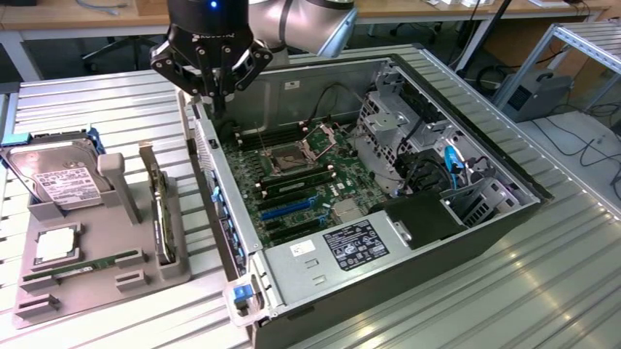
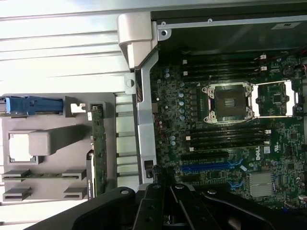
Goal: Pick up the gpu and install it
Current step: 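Reach for the gpu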
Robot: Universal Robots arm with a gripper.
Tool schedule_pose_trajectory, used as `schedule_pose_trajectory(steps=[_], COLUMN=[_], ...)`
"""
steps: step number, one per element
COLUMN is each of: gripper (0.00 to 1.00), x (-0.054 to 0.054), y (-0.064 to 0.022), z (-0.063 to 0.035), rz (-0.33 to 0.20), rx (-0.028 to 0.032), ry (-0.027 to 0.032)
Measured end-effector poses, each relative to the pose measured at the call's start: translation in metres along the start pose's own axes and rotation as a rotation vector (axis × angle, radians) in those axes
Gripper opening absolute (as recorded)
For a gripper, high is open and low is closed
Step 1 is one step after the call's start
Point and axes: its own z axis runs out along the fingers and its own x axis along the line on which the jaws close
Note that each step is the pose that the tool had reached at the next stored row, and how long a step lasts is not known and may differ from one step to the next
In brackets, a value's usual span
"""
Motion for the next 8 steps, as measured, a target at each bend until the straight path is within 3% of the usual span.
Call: schedule_pose_trajectory(steps=[8], gripper=[0.11], x=[0.0041], y=[-0.0003], z=[-0.0001], rz=[0.000], rx=[0.0008], ry=[0.0000])
